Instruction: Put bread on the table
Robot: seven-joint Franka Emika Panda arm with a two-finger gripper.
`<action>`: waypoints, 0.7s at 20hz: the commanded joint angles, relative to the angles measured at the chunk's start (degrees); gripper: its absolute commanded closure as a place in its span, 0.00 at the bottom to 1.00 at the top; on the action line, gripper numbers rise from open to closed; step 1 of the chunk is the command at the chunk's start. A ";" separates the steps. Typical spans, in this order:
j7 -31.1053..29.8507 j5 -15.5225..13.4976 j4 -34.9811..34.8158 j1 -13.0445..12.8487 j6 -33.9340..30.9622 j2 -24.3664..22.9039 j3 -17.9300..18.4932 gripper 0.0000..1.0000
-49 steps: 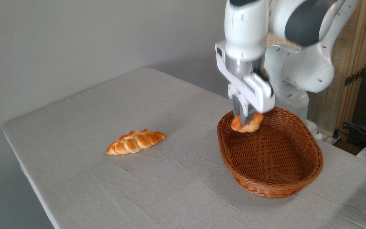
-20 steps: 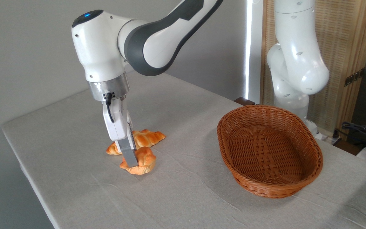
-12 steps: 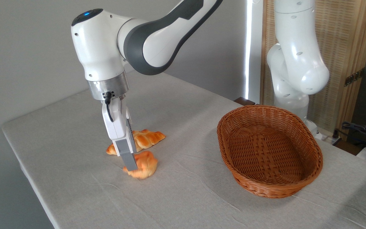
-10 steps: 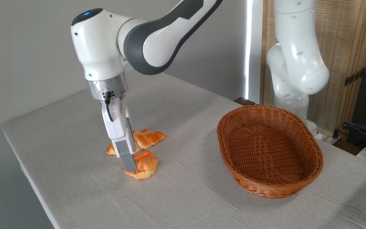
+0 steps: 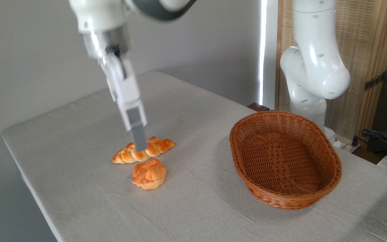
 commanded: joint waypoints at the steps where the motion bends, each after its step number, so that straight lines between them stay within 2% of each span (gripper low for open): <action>1: -13.89 -1.07 2.05 12.47 -3.55 -3.66 -12.08 0.00; 3: -19.28 -0.98 2.05 13.11 -3.55 -3.93 -12.98 0.00; 6: -17.99 -1.07 1.79 13.02 -3.64 -3.93 -12.90 0.00; 10: -12.36 -1.15 1.61 13.10 -6.89 -3.93 -12.28 0.00; 14: -12.18 -1.16 1.61 13.19 -8.65 -3.93 -12.11 0.00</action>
